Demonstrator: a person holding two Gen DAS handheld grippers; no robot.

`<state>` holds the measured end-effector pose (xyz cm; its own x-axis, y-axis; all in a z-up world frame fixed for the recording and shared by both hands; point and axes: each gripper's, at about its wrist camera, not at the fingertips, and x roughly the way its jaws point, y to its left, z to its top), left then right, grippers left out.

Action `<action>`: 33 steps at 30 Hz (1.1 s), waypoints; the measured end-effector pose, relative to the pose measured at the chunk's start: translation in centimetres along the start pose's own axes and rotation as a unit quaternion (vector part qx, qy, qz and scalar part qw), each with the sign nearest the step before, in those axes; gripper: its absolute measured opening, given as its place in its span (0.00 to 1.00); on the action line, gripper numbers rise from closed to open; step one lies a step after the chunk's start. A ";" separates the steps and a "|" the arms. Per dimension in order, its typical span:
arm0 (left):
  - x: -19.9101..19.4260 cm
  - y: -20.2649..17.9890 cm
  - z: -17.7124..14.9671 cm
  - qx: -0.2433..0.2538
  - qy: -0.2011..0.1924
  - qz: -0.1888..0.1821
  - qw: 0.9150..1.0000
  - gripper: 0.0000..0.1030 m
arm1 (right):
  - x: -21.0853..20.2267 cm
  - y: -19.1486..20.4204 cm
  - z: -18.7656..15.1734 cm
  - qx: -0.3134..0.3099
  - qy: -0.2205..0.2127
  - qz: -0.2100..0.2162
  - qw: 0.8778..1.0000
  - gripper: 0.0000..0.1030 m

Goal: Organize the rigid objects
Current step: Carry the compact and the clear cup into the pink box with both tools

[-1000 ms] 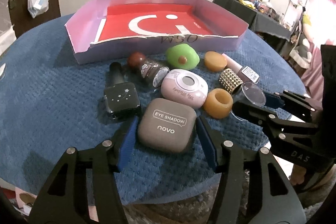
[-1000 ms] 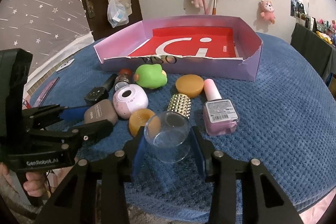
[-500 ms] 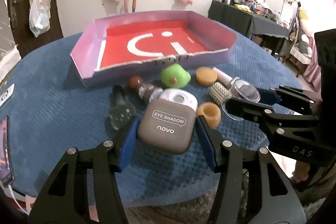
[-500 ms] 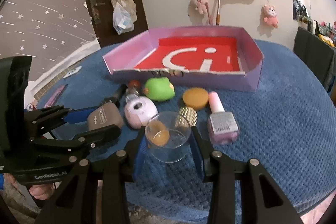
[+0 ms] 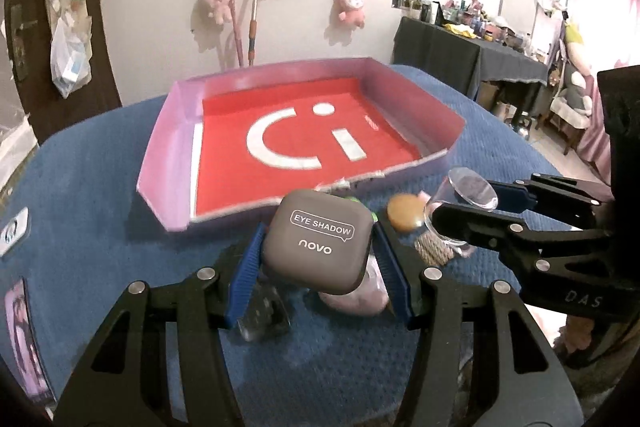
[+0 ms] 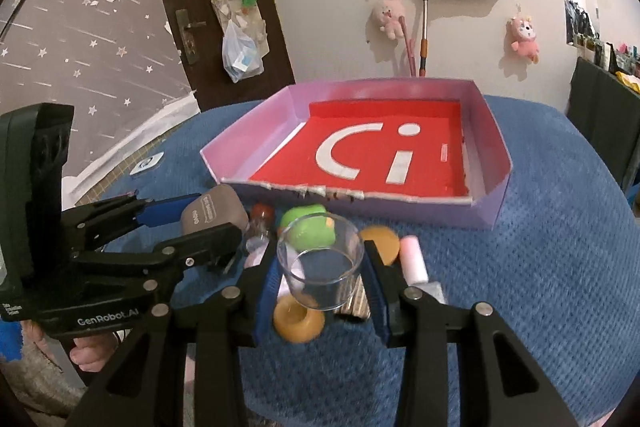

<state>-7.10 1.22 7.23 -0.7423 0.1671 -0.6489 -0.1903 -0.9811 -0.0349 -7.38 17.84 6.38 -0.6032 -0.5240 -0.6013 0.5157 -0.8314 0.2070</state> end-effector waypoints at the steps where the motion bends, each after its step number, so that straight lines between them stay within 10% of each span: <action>1: 0.1 0.1 0.4 0.002 -0.002 -0.001 1.000 0.52 | 0.1 0.0 0.4 -0.003 0.000 -0.001 1.000 0.41; 33: 10.1 6.0 9.2 -0.025 0.038 -0.017 0.999 0.52 | 8.6 -3.5 10.9 -0.023 0.026 -0.065 0.997 0.41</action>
<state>-21.67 -2.09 7.48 -0.6847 0.1947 -0.7024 -0.1811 -0.9789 -0.0948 -21.00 14.26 8.90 -0.6361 -0.4004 -0.6596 0.4628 -0.8820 0.0891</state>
